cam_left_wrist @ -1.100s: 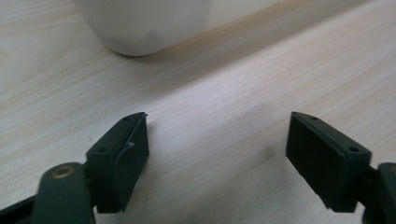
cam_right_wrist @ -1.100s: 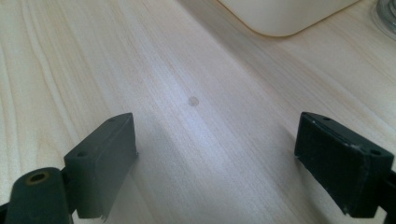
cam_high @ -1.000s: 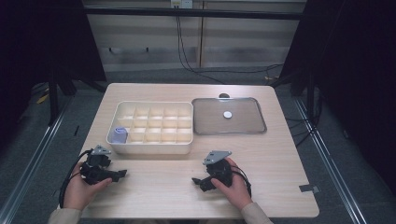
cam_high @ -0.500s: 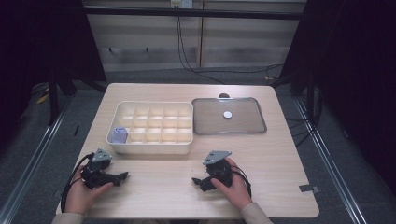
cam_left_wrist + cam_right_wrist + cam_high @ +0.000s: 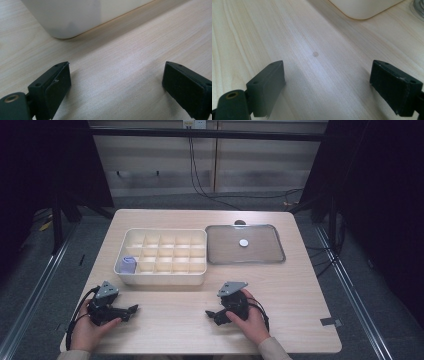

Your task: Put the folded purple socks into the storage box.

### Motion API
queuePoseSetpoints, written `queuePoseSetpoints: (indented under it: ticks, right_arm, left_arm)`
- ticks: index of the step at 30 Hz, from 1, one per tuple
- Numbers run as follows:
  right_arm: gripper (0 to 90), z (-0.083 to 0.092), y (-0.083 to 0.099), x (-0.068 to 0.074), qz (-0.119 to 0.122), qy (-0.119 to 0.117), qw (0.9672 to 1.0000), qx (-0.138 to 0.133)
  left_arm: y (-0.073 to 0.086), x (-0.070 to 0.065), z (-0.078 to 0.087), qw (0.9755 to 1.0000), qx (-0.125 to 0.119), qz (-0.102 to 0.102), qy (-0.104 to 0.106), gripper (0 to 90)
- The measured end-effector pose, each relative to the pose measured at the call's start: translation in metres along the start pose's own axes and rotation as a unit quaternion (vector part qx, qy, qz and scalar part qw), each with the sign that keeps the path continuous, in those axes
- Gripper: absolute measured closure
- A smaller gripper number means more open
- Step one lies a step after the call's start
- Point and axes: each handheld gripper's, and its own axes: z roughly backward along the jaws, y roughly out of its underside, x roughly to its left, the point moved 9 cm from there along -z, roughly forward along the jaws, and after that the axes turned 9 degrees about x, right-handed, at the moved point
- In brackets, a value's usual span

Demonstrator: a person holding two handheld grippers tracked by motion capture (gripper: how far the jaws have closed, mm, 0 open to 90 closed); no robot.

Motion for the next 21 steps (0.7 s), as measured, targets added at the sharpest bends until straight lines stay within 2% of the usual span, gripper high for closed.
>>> queuePoseSetpoints:
  ticks: [9, 13, 14, 21]
  right_arm:
    - [12.1, -0.0001, -0.0002, 0.0004, 0.0, -0.002, 1.0, -0.001]
    - [12.1, -0.0003, -0.0003, 0.0003, 0.001, -0.002, 1.0, -0.002]
    - [12.1, -0.0004, -0.0005, 0.0004, 0.001, -0.002, 1.0, -0.003]
    - [12.1, -0.0003, -0.0004, 0.0004, 0.0, -0.001, 1.0, -0.002]
  left_arm:
    - [-0.0004, -0.0002, -0.0017, 1.0, -0.002, -0.004, 0.0, 4.9]
    - [-0.0013, -0.0001, -0.0033, 1.0, 0.001, 0.001, -0.002, 2.7]
    - [-0.002, 0.0, -0.0045, 1.0, 0.0, 0.007, -0.003, 1.3]
    - [-0.0015, 0.0012, -0.0044, 1.0, 0.005, 0.003, -0.006, 0.0]
